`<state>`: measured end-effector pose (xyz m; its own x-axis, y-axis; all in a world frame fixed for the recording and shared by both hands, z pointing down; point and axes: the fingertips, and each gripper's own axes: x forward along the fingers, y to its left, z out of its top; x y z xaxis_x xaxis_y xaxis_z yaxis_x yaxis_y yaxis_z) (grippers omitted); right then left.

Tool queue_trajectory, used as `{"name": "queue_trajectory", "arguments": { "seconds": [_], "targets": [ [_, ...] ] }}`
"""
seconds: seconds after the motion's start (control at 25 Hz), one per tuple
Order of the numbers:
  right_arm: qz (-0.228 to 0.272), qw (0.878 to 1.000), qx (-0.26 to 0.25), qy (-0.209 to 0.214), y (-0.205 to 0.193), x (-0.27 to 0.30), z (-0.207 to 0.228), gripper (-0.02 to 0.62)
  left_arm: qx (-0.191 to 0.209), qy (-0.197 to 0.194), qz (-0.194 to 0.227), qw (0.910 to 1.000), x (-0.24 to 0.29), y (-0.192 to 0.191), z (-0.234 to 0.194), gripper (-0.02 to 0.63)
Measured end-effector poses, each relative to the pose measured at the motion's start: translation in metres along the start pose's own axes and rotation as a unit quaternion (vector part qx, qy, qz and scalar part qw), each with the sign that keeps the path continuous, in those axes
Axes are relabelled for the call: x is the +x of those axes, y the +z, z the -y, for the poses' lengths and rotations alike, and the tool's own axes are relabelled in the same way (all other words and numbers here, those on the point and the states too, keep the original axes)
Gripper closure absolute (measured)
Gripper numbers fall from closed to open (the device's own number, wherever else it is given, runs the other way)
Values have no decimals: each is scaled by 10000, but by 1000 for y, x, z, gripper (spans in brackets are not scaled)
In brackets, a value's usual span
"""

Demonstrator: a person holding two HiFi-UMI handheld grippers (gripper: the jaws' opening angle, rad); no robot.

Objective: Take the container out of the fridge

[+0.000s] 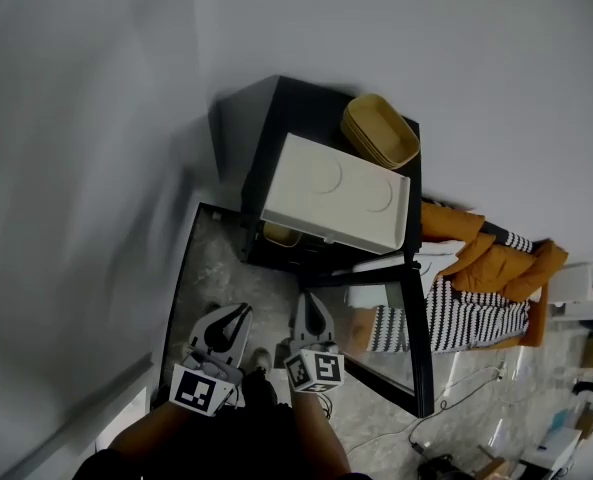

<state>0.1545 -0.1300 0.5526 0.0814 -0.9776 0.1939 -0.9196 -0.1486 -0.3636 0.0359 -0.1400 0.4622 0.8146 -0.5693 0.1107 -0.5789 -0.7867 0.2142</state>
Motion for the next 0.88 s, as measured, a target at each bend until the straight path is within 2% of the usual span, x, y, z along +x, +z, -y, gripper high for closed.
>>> {"name": "queue_trajectory", "arguments": {
  "seconds": [0.12,0.24,0.36,0.48,0.72,0.8,0.88],
  "targets": [
    [73,9993,365,32,-15,18,9,595,-13,-29,-33,10000,8,-4,-6,589],
    [136,9936,1112,169,-33,37,21,594,-38,-45,-59,10000,15,-7,-10,589],
    [107,9822,1864,208,-59,54,37,594,-68,-57,-39,10000,20,-10,-12,589],
    [130,9657,2587,200,-86,68,54,589,-51,-88,-69,9999,22,-15,-12,589],
    [226,9288,3681,370,-132,95,80,468,-51,-157,-194,9997,23,-25,-15,589],
    [298,9231,3802,498,-140,105,87,431,-70,-159,-203,9996,24,-26,-17,589],
    [262,9153,3999,396,-158,111,101,394,-75,-162,-202,9996,25,-27,-20,589]
  ]
}}
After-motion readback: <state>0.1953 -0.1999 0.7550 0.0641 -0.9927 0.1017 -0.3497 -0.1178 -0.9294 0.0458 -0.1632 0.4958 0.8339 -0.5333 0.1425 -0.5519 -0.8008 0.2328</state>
